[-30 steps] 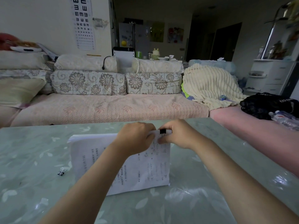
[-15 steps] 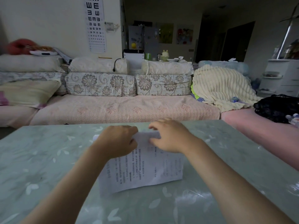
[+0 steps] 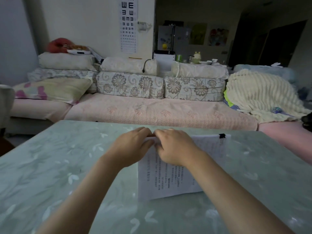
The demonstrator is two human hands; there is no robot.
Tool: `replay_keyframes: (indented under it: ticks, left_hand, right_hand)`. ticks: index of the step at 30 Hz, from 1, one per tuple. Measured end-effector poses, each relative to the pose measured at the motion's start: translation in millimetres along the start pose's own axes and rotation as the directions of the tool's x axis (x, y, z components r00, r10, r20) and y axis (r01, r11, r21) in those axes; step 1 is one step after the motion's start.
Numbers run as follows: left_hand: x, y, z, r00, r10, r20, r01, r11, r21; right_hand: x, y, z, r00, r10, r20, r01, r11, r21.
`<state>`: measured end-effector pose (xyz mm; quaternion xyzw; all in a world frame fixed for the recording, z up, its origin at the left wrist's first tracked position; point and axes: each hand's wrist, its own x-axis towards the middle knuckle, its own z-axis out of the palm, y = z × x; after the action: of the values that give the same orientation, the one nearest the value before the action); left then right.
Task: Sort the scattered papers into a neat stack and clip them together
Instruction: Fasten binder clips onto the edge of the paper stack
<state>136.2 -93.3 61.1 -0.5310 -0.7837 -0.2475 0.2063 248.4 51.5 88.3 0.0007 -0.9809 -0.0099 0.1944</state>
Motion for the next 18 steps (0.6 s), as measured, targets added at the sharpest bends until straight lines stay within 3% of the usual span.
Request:
replay_keyframes:
  ticks: [5,7,9,11,13,18]
  left_hand:
    - [-25,-43,2,0.953,-0.288,-0.093,0.269,0.946,-0.181]
    - [-41,-72,16,0.909,-0.415,-0.032,0.402,0.897,-0.186]
    - [-60,-99,36,0.864,-0.488,0.124,0.494,0.869,-0.032]
    - [-78,-116,55,0.797,-0.516,0.314,0.498,0.856,0.141]
    - [-88,-121,68,0.748,-0.521,0.412,0.483,0.852,0.200]
    - [-86,-110,72,0.768,-0.497,0.404,0.497,0.860,0.114]
  right_hand:
    - [7,4,15,0.998,0.006,-0.069,-0.010,0.998,-0.062]
    - [9,3,20,0.995,0.003,-0.102,-0.012,0.996,-0.092]
    - [10,1,23,0.993,0.012,-0.116,-0.023,0.995,-0.101]
    - [12,1,25,0.991,0.019,-0.135,-0.034,0.993,-0.115]
    - [13,0,29,0.988,0.022,-0.151,-0.042,0.991,-0.130]
    - [14,1,32,0.989,0.042,-0.145,-0.060,0.990,-0.124]
